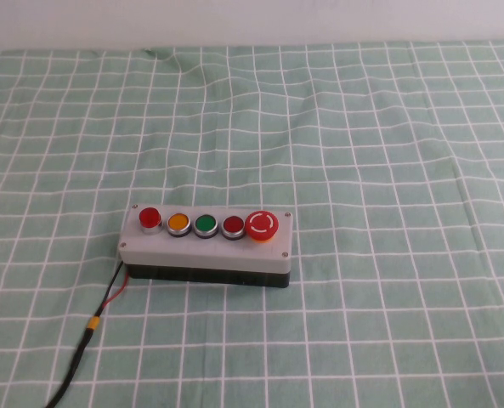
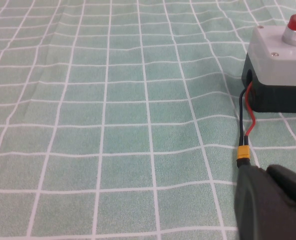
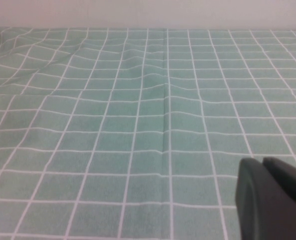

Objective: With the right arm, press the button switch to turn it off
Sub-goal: 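Press the lit red button on the button box to turn it off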

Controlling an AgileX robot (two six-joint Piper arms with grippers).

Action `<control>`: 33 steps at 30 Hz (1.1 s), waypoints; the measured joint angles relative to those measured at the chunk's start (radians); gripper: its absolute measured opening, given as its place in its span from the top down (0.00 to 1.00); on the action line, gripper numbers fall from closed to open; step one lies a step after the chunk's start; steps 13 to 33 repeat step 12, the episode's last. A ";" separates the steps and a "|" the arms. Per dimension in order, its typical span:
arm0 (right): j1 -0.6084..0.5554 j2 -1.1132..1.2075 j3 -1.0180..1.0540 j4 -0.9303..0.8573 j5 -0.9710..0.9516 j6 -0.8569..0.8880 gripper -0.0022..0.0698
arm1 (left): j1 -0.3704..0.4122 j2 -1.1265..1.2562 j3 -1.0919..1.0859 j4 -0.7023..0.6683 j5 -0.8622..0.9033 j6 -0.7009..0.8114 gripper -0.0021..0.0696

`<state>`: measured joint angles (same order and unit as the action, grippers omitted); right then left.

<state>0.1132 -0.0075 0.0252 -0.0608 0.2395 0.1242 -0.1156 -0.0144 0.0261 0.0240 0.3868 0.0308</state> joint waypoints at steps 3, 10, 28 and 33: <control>0.000 0.000 0.000 0.000 0.002 0.000 0.99 | 0.000 0.000 0.000 0.000 0.000 0.000 0.98; 0.000 0.000 0.000 0.000 0.005 0.000 0.99 | 0.000 0.000 0.000 0.000 0.000 0.000 0.98; 0.000 0.000 0.000 0.000 0.005 0.000 0.99 | 0.000 0.000 0.000 0.000 0.000 0.000 0.98; 0.000 0.000 0.000 0.000 0.005 0.000 0.99 | 0.000 0.000 0.000 0.000 0.000 0.000 0.98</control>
